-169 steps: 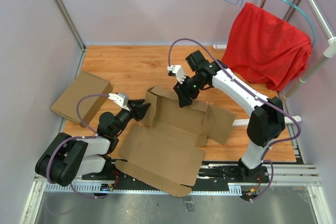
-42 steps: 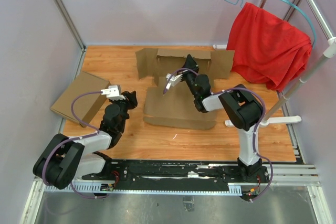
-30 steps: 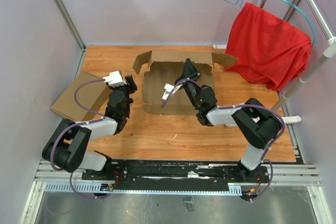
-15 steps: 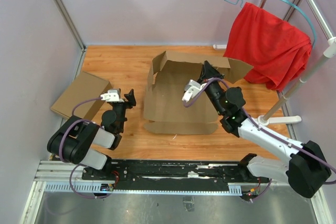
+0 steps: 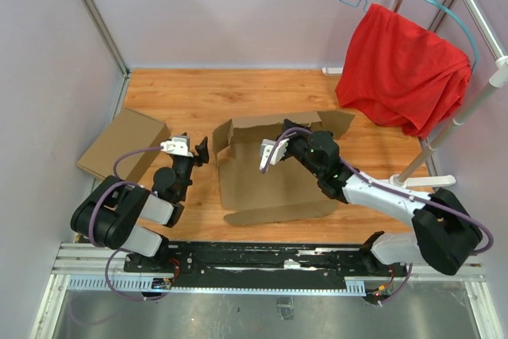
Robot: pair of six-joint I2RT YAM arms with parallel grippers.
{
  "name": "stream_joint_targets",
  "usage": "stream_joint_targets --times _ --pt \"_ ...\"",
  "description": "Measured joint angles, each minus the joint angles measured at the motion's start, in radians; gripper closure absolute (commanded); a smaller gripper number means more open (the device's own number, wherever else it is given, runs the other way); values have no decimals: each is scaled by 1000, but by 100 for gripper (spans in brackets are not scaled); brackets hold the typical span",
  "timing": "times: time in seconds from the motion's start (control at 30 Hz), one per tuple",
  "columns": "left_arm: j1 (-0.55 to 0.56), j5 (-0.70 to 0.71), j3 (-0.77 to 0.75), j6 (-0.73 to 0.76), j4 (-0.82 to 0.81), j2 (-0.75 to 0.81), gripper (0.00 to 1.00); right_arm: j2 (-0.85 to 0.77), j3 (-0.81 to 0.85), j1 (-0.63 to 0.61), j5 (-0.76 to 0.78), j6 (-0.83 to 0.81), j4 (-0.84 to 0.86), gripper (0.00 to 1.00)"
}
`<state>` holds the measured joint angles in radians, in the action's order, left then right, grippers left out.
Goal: Fold the paper box
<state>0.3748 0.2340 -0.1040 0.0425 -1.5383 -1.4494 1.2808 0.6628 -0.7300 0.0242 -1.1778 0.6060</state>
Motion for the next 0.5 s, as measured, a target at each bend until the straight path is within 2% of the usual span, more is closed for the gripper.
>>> stream_joint_targets --times 0.37,0.5 --pt "0 -185 -28 9 -1 -74 29 156 -44 -33 82 -76 160 99" --pt "0 -233 -36 -3 0 -101 27 175 -13 -29 88 -80 157 99"
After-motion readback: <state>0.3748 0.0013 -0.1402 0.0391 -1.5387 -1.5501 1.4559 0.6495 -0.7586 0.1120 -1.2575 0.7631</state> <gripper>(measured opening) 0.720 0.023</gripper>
